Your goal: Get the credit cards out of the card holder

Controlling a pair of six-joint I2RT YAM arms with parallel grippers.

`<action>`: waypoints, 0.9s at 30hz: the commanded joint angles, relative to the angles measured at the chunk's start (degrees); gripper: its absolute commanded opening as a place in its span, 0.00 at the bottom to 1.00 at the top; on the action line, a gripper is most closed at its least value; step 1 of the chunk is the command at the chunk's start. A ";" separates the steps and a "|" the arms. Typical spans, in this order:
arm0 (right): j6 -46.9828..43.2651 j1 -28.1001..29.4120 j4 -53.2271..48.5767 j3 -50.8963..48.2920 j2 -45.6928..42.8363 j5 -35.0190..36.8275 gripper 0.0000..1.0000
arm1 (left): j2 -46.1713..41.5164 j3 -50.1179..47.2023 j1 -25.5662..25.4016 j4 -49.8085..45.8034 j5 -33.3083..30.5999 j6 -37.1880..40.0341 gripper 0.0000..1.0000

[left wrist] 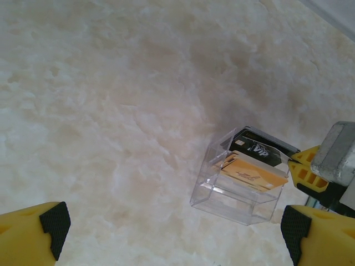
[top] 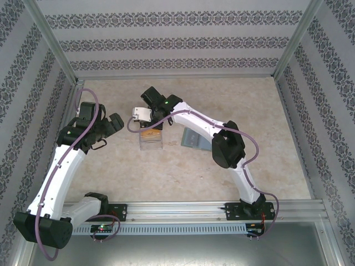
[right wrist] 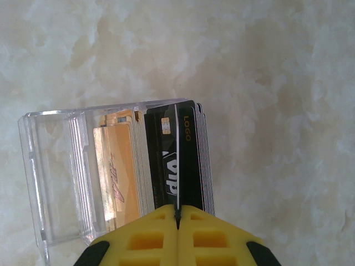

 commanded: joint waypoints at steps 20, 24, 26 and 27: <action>0.06 1.18 1.47 -1.01 3.04 4.47 0.25 | -0.60 -0.25 0.58 -2.17 -0.51 0.51 1.00; 0.40 1.20 1.93 -1.06 3.13 5.22 0.28 | -0.68 -0.54 0.59 -1.81 -0.09 0.51 1.00; 0.64 1.26 2.00 -1.04 3.13 5.45 0.28 | -0.60 -0.67 0.65 -1.63 0.00 0.51 1.00; 0.89 1.24 2.11 -0.99 3.13 5.55 0.28 | -0.58 -0.78 0.59 -1.54 0.13 0.51 1.00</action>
